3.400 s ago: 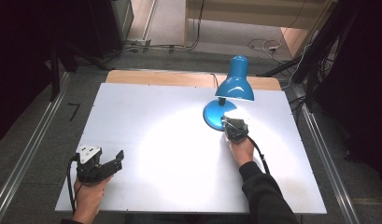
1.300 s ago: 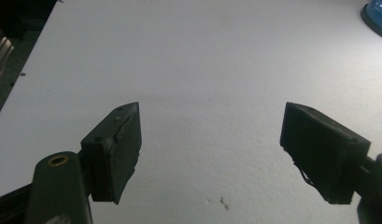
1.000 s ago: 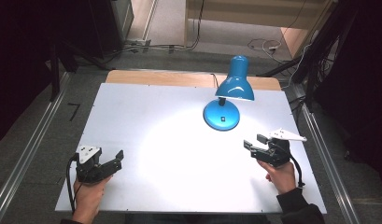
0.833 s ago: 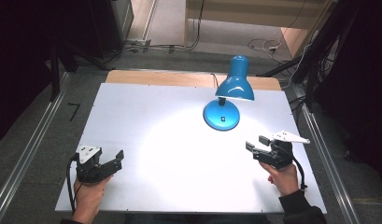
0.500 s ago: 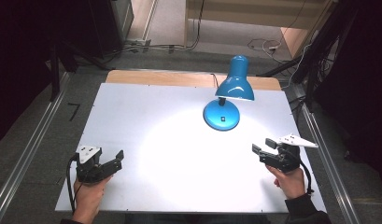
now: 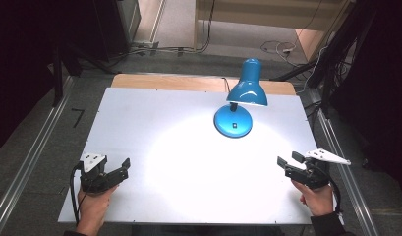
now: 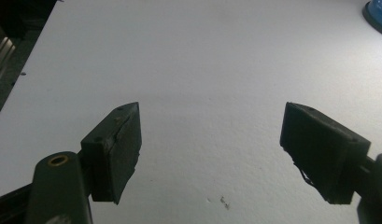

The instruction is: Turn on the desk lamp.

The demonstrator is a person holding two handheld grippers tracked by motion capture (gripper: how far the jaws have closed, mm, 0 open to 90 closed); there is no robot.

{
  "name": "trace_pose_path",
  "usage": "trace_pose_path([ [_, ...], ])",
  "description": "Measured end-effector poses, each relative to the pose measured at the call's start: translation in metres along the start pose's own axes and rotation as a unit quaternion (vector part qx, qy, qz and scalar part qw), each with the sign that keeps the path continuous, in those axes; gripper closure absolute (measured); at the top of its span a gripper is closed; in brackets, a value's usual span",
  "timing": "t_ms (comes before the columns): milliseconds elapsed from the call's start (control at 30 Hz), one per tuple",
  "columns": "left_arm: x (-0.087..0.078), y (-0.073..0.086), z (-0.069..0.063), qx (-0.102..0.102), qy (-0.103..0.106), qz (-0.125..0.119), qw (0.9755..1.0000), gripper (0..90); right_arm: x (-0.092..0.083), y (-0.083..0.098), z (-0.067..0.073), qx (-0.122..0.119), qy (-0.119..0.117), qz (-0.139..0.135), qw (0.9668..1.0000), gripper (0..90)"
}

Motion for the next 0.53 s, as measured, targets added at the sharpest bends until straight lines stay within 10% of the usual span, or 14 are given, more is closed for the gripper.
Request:
trace_pose_path([
  [533, 0.001, -0.001, -0.002, 0.005, 0.001, 0.001, 1.0, 21.6, 0.0, 0.025, -0.046, 0.029, 0.07, 0.019, 0.9969, 24.2],
])
Point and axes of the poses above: each handheld gripper's, and its own axes: x roughly forward along the jaws, y roughly out of its underside, z roughly to its left, the point moved 5 cm from there along x, roughly forward along the jaws, and after that the axes turned 11 degrees about x, right-handed, at the moved point
